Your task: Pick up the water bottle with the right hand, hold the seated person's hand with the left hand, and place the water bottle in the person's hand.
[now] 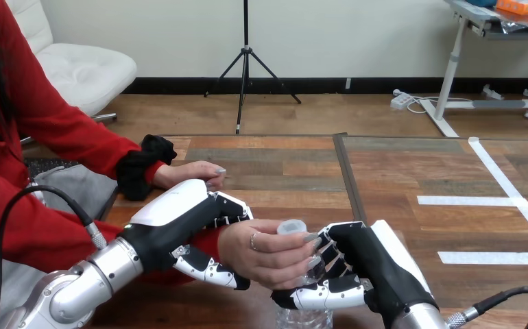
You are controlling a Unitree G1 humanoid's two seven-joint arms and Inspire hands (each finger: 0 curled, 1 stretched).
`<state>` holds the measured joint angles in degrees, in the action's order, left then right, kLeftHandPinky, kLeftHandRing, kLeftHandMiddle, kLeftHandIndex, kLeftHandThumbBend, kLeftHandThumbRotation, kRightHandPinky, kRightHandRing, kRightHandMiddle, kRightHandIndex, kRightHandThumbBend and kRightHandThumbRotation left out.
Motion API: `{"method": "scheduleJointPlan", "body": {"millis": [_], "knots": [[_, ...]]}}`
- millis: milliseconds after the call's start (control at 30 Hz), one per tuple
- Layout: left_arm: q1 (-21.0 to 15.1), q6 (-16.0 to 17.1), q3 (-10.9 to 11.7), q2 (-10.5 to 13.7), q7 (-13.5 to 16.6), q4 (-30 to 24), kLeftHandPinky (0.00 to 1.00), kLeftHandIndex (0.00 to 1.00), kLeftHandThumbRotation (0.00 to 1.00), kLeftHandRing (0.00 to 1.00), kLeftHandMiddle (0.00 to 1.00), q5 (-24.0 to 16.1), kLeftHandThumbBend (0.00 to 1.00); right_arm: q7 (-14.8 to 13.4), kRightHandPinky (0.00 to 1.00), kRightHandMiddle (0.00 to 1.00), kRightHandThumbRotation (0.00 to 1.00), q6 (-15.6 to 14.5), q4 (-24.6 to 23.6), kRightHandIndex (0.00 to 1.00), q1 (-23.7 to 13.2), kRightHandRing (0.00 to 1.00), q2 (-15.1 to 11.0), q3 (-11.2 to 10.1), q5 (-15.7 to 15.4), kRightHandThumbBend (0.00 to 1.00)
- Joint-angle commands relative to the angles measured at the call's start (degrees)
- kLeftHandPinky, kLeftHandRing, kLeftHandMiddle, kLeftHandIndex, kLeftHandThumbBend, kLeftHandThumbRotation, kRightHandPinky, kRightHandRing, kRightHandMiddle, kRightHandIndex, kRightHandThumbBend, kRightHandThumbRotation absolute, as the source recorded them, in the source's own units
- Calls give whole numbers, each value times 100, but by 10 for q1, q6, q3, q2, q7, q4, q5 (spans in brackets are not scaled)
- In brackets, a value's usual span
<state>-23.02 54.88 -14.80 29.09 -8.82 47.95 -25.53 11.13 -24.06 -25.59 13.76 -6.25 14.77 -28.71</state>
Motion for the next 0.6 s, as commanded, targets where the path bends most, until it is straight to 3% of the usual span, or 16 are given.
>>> {"method": "scheduleJointPlan", "body": {"millis": [0,567], "knots": [[-102,20,-5,-61,22,0,28,48,16,37,46,8,70,24,24,37,0,9,-200,42,-65,29,-3,9,-21,90],[-103,13,-6,-63,19,0,28,48,14,37,46,6,71,46,23,37,0,-9,-223,42,-86,28,-3,7,-31,90]]}}
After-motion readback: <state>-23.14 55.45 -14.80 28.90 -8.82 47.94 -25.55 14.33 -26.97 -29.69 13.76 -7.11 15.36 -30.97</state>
